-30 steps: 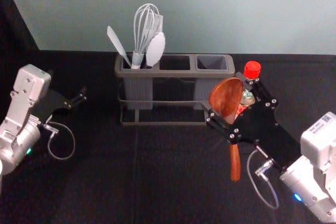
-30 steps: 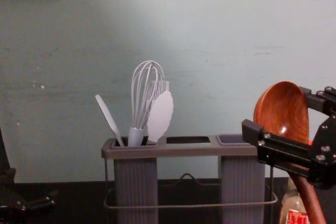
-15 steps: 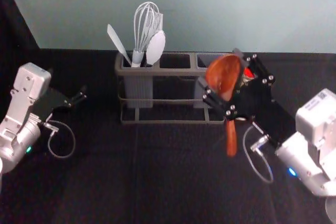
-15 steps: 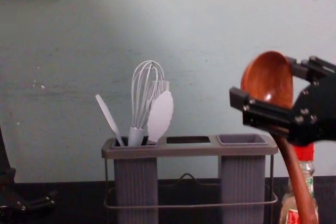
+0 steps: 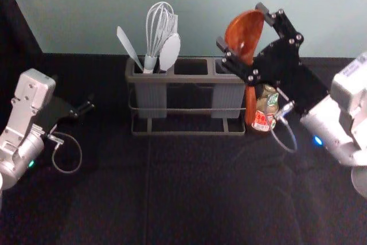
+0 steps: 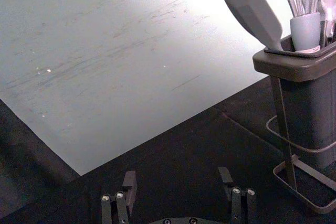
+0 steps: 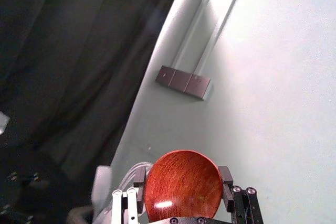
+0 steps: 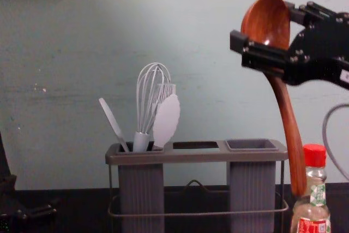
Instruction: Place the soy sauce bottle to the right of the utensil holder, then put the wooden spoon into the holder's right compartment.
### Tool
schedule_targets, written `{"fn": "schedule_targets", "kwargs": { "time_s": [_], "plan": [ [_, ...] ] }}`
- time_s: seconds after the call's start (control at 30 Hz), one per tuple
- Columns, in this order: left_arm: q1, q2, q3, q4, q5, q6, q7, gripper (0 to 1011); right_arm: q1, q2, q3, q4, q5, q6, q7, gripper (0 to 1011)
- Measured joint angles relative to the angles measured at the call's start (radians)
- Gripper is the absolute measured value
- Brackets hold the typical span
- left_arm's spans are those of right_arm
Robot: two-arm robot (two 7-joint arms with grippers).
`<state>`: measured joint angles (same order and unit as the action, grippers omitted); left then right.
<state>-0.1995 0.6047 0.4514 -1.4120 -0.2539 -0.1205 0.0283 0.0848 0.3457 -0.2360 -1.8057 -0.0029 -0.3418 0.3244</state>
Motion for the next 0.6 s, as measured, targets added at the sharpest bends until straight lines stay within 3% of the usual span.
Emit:
{"fn": "schedule_targets", "kwargs": {
  "time_s": [0.6],
  "plan": [
    [0.000, 0.000, 0.000, 0.000, 0.000, 0.000, 0.000, 1011, 0.207, -0.066, -0.016, 0.224, 0.015, -0.111, 0.001, 842]
  ]
}}
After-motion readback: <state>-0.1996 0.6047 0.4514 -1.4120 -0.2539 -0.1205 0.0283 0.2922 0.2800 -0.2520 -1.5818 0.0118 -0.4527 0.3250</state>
